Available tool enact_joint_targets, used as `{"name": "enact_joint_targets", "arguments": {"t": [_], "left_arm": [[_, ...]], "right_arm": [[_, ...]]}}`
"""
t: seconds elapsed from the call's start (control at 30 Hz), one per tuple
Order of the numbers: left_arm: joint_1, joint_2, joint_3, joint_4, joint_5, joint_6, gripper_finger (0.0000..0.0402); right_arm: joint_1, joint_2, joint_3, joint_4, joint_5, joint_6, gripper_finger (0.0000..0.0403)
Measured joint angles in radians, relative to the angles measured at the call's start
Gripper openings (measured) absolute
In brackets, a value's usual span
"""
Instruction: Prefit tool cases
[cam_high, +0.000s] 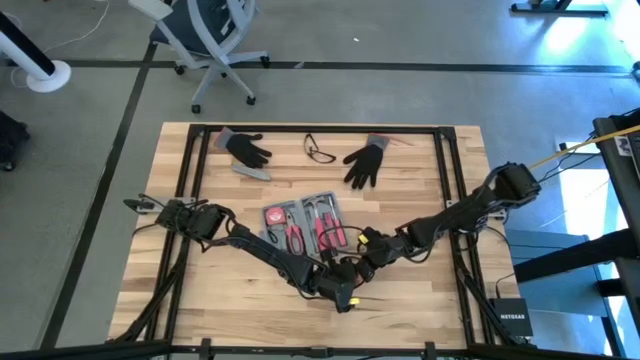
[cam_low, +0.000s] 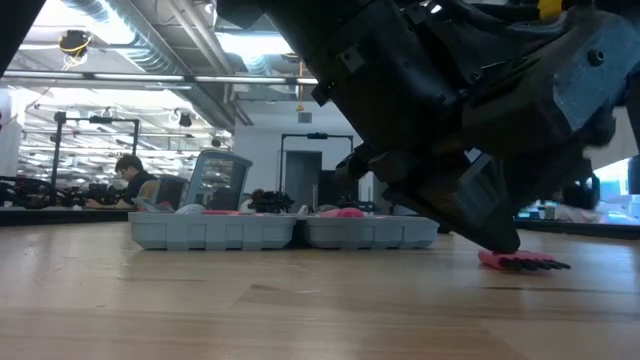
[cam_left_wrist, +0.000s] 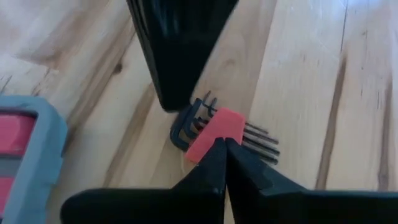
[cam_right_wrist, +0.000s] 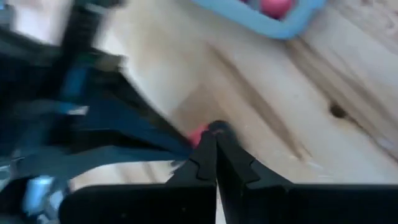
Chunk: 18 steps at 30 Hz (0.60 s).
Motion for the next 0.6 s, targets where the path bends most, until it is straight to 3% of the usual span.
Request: {"name": "enact_joint_targets", "arguments": {"t": [0.4, 0.6], "left_arm": [[-0.003, 0.0, 0.0, -0.002, 0.002, -0.021, 0.0], [-0.005, 0.001, -0.001, -0.007, -0.001, -0.02, 0.0]], "right_arm": [[-0.007, 0.032, -0.002, 0.066, 0.029, 0.019, 0.0], [-0.007, 0.074, -0.002, 0.14, -0.021, 0.024, 0.0]]}}
